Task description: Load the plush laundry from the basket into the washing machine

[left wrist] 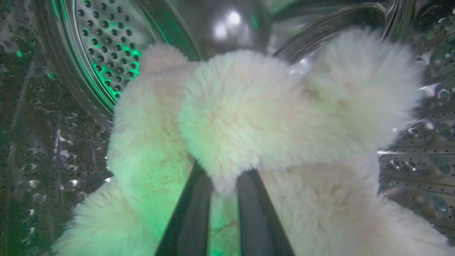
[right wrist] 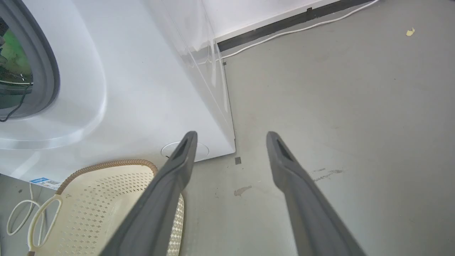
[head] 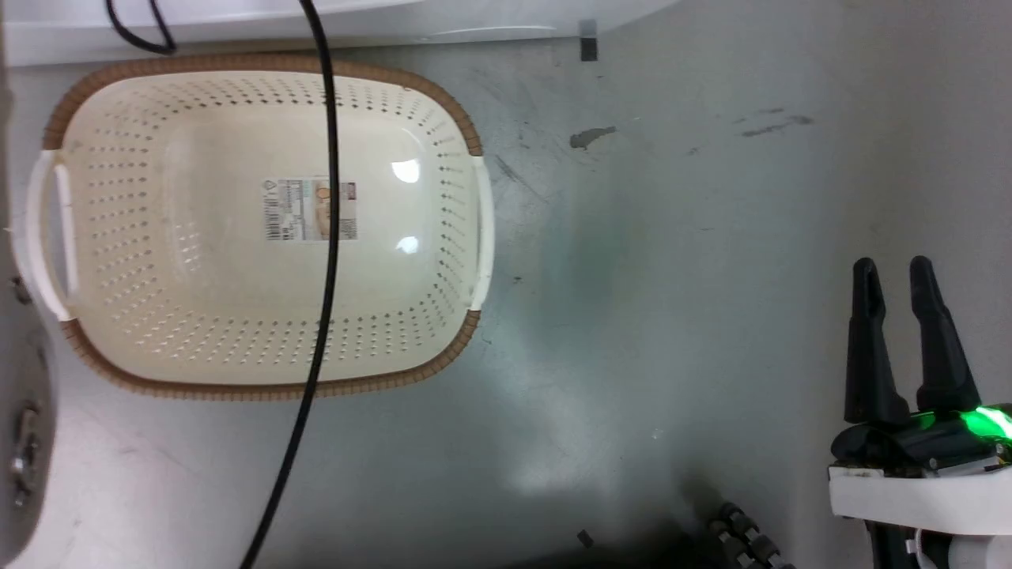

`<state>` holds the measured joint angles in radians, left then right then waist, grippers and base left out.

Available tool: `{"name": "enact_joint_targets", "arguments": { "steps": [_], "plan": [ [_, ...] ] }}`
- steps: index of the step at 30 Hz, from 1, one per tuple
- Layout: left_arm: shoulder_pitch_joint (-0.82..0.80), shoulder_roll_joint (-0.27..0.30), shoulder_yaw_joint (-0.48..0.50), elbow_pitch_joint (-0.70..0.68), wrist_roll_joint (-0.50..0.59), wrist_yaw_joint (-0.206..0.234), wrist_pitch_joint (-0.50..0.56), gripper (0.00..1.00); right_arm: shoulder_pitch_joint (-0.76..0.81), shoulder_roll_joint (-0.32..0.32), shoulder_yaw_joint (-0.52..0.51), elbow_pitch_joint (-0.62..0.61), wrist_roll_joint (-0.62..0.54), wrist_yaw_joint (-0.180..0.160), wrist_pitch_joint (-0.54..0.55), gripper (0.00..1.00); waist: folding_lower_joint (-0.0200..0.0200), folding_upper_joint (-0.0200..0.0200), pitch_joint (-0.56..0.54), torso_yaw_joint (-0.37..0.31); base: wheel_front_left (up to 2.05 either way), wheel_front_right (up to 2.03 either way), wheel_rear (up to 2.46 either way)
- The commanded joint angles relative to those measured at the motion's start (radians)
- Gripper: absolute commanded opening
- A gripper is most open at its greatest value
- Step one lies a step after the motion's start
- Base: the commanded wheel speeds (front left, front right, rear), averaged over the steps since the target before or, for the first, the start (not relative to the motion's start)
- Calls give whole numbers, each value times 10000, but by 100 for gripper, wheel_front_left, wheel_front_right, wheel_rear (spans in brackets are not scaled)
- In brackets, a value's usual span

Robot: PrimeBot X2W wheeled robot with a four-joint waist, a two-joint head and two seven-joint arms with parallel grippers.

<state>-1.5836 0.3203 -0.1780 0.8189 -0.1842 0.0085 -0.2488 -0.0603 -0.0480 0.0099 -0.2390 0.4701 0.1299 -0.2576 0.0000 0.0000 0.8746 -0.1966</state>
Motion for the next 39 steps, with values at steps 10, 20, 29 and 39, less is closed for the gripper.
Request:
{"name": "enact_joint_targets", "arguments": {
  "steps": [10,20,29,39],
  "plan": [
    [-1261,121,-226,604,99,-120,-62,0,98,-22,237,25,302,8,-42,100,0,0,112,-513,0,0,0],
    [-1650,-62,-514,1163,126,-84,38,100,71,-22,267,15,485,8,-42,100,0,0,236,-709,0,0,0],
    [-1625,-255,-656,1551,18,-42,37,100,20,-22,108,55,416,8,-42,100,0,0,156,-457,0,0,0],
    [-728,-763,-487,1810,-569,-288,-80,100,-186,-22,-205,111,9,8,-42,100,0,0,-408,260,0,0,0]
  ]
}}
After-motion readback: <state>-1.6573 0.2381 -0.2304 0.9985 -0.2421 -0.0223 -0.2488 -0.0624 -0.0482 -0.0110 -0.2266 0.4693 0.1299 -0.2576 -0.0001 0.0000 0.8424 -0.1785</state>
